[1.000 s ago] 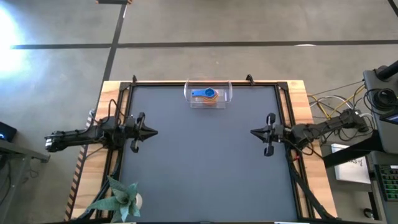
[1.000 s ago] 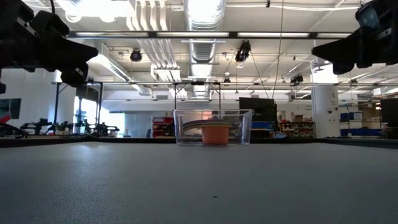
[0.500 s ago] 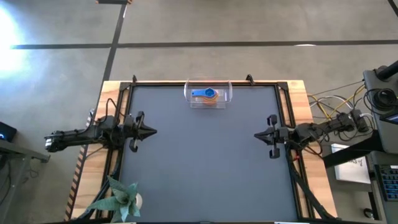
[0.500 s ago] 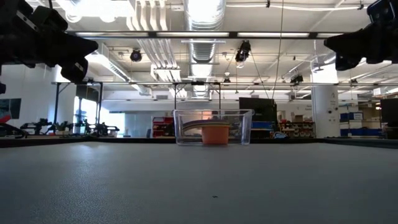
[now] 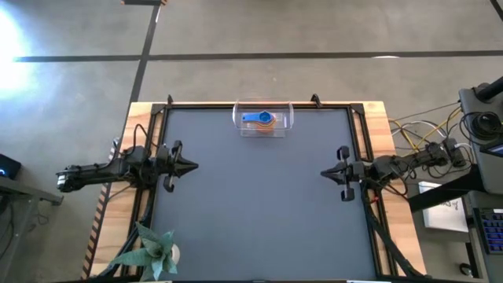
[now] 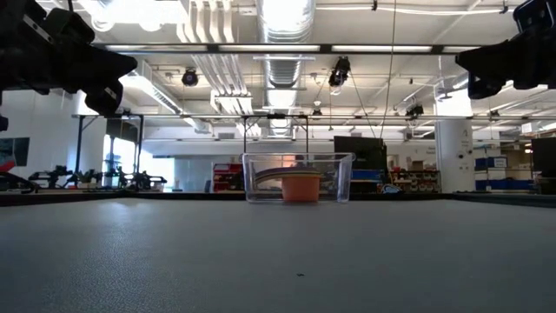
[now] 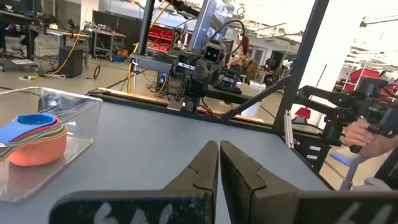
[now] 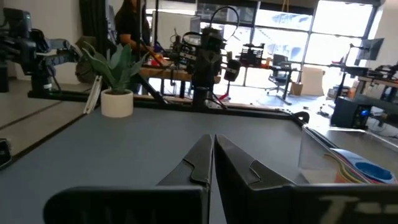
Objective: Nest measuring cups in basket
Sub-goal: Return to Home Position
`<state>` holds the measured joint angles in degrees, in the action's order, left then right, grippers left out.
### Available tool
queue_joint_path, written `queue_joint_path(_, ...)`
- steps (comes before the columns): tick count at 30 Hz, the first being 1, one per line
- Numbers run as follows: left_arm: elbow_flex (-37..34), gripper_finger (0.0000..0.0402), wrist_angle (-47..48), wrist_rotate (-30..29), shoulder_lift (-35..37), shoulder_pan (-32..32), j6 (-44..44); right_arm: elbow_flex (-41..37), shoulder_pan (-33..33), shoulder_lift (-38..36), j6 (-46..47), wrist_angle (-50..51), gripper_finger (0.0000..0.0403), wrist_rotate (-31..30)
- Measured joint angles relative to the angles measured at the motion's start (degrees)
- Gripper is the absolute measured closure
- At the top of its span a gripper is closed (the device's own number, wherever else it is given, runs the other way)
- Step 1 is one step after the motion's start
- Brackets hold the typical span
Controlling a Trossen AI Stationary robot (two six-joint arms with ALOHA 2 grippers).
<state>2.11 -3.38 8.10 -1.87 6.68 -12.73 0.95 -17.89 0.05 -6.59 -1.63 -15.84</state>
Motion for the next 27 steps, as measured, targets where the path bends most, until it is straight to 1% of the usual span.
queue_joint_path(9,0.0,0.0402,0.0,0.0,-0.01,0.0,0.0,0.0,0.0,0.0,0.86,0.29,0.0394,2.89)
queue_joint_path(27,0.0,0.0402,0.0,0.0,-0.02,0.0,0.0,0.0,0.02,0.07,2.23,-0.06,0.0394,2.74)
